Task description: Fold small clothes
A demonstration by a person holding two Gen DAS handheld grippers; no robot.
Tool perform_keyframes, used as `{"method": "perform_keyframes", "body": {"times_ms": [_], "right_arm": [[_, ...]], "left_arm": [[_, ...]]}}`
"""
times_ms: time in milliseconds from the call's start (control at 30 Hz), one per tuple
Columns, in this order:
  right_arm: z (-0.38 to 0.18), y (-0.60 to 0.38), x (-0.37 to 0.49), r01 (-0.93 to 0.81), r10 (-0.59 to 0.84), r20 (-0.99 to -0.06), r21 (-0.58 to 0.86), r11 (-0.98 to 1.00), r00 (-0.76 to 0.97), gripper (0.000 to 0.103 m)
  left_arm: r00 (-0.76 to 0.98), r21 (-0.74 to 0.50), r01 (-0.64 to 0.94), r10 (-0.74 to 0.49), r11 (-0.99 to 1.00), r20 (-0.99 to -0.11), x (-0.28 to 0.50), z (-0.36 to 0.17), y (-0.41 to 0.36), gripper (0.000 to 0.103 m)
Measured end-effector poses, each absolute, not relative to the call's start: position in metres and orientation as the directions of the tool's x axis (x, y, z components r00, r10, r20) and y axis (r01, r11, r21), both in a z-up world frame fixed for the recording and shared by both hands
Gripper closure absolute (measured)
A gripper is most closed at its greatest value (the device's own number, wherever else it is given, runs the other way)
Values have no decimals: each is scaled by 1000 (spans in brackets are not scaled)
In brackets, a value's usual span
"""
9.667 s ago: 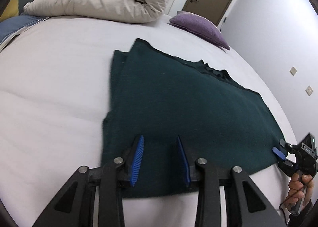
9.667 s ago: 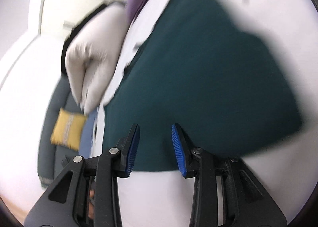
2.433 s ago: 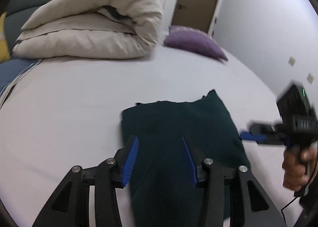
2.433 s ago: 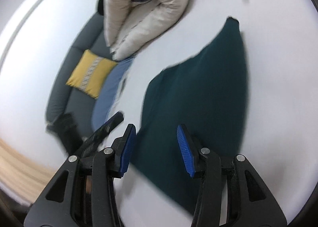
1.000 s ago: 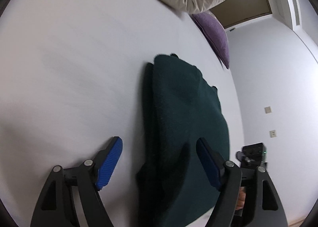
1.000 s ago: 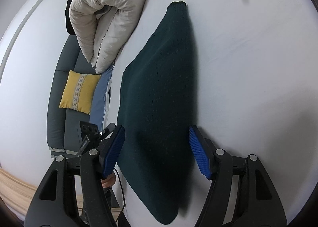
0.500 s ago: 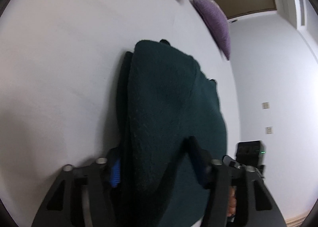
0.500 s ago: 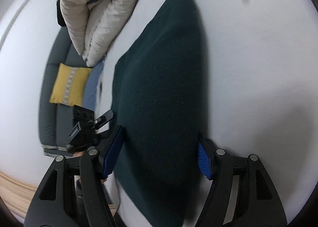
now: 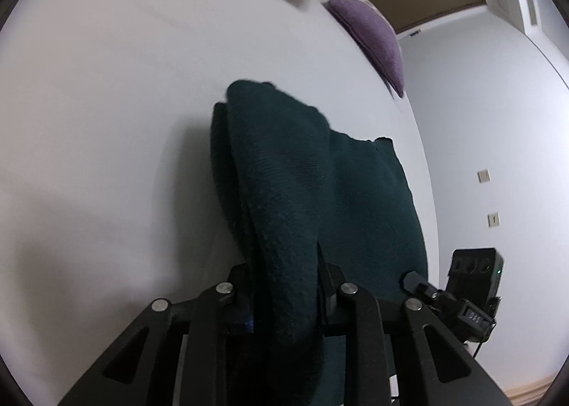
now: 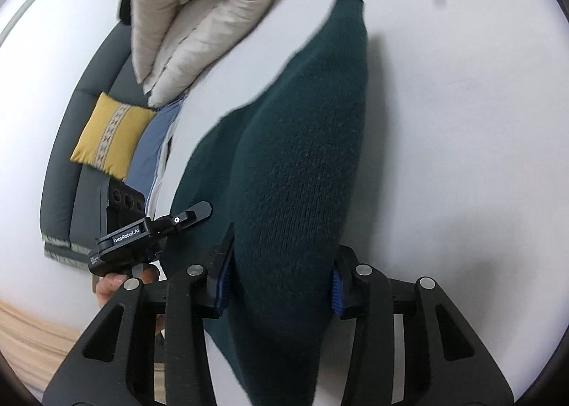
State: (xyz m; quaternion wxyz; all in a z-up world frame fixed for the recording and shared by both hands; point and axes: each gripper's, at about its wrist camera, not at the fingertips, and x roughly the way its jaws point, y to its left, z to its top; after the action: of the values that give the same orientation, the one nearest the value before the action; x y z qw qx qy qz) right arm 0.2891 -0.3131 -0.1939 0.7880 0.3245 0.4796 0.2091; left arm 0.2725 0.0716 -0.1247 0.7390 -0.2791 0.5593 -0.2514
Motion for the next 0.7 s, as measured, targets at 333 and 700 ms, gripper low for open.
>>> {"method": "perform_keyframes", "body": {"times_ms": [333, 700], "right_arm": [[-176, -316, 138, -51, 664, -587, 730, 681, 463, 64], [-204, -359, -4, -19, 661, -559, 756, 654, 501, 64]], "left_arm": [[238, -677, 152, -691, 720, -682, 149, -96, 49, 77], [184, -663, 201, -693, 721, -697, 76, -110, 10, 77]]}}
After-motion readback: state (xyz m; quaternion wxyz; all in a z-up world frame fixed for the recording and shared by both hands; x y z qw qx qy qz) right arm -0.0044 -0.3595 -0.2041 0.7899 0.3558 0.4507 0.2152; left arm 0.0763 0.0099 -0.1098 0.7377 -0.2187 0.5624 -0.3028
